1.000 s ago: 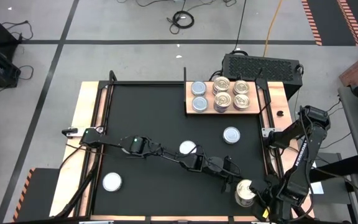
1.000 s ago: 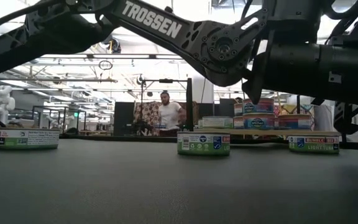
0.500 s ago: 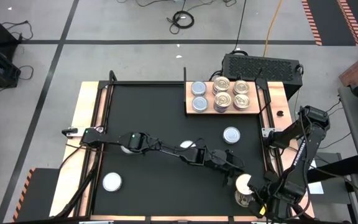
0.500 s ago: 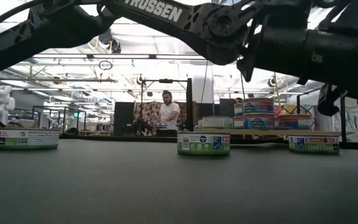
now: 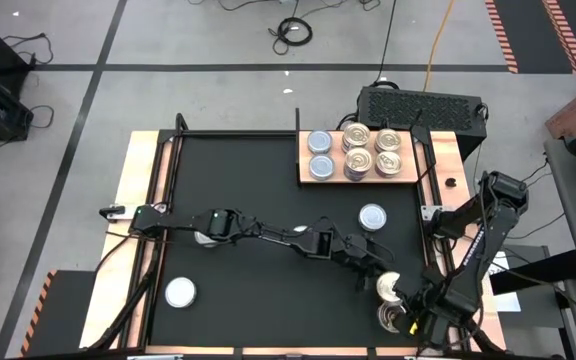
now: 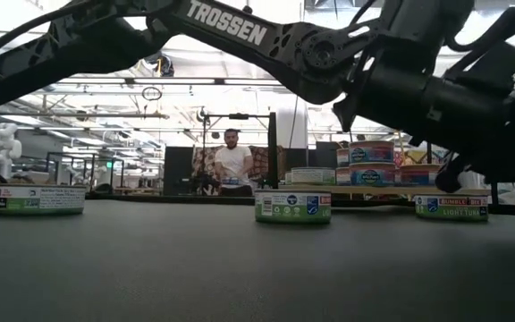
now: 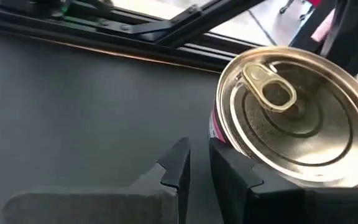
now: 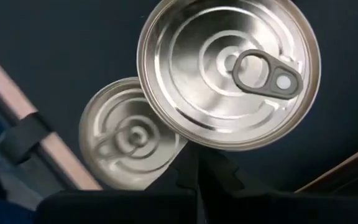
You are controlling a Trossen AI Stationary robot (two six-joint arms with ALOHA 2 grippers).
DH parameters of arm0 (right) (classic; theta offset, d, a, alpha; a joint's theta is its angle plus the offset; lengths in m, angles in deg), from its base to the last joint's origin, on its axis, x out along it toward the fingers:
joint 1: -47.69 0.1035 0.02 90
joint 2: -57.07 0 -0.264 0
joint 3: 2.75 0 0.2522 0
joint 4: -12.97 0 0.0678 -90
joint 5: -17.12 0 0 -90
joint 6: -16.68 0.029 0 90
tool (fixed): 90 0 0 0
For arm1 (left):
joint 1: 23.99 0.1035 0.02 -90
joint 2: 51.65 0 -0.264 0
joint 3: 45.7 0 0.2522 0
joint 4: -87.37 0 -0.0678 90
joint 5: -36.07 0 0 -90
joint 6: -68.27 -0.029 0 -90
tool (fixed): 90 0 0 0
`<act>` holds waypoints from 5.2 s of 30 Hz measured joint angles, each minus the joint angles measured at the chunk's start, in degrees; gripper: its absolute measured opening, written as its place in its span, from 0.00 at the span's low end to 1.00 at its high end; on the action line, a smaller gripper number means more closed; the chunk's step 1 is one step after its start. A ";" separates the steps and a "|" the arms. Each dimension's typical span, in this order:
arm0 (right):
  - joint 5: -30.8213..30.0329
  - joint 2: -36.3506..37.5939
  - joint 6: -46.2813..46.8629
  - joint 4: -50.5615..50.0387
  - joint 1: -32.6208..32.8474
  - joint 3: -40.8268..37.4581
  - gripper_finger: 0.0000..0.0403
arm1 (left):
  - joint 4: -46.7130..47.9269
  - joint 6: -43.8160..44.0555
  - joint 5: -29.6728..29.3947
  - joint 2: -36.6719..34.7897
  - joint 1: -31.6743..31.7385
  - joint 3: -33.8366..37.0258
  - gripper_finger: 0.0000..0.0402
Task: Stack canned seafood by type on shelf
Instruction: Stack the blue pink tuna can on top of the other blue pink tuna can on the shelf
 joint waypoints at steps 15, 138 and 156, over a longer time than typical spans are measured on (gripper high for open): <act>-3.44 0.05 -8.34 -0.41 -8.74 -6.41 0.00 | 24.68 -6.33 -2.77 -3.98 3.35 -0.04 0.16; -30.98 4.76 3.78 4.75 12.96 -9.87 0.00 | 36.37 21.08 2.49 -13.53 9.96 -0.01 0.00; -30.93 4.76 3.80 4.96 12.96 -9.87 0.00 | 23.67 28.50 4.99 -14.94 15.11 0.02 0.00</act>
